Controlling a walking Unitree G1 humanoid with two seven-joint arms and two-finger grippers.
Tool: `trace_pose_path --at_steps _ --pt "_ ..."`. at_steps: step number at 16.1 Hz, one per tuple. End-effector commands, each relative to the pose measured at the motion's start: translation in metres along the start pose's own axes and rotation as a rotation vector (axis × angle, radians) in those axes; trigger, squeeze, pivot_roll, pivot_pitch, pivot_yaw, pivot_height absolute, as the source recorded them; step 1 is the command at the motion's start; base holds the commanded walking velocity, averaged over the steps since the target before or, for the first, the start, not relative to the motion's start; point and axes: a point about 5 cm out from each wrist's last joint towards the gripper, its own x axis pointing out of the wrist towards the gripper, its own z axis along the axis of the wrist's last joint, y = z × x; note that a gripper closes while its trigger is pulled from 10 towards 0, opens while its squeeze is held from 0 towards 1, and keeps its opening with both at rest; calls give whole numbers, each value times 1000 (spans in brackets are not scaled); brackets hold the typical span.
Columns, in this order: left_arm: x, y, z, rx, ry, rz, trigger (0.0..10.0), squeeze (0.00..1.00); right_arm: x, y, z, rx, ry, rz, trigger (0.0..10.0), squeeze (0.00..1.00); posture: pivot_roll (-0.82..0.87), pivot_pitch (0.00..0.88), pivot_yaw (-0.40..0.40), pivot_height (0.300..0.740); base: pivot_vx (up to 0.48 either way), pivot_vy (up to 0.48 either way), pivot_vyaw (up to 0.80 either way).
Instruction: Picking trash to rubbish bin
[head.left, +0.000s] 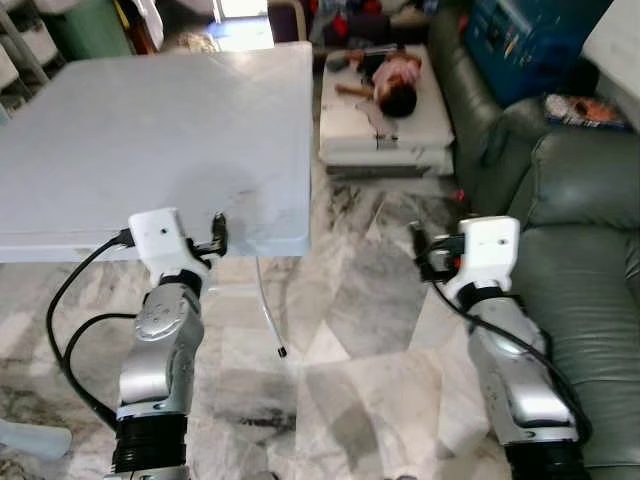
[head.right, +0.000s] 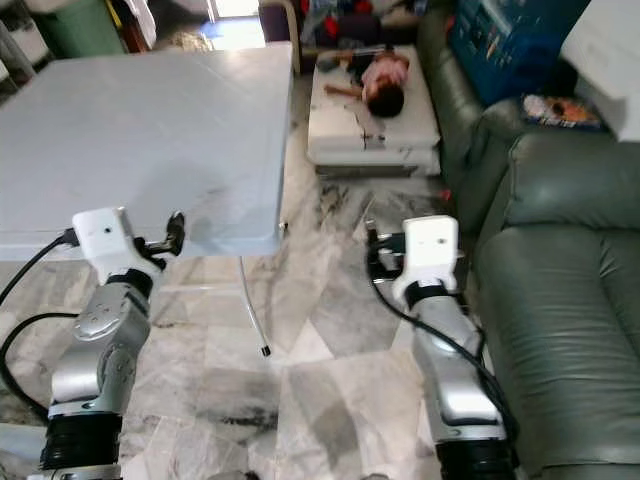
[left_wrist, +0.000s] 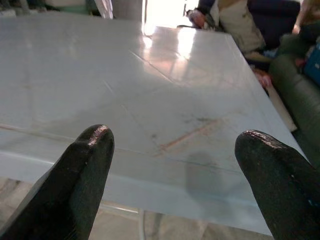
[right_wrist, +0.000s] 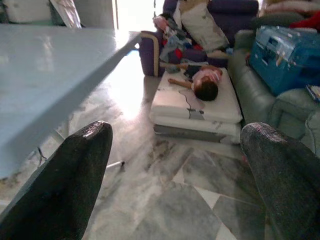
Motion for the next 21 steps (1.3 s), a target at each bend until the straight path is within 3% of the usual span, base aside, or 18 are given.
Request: trace_pose_path --at_steps 1,6,21 --pt "1 3 1 6 4 9 10000 0 1 0 4 2 -17 -2 10000 0 7 105 43 740 0 0 0" --pt "3 5 3 26 -3 0 10000 0 1 -1 4 3 -10 -6 10000 0 4 105 44 740 0 0 -95" --pt "2 6 -2 42 23 5 10000 0 1 -1 4 -5 -9 -6 10000 0 1 110 44 740 0 0 -800"
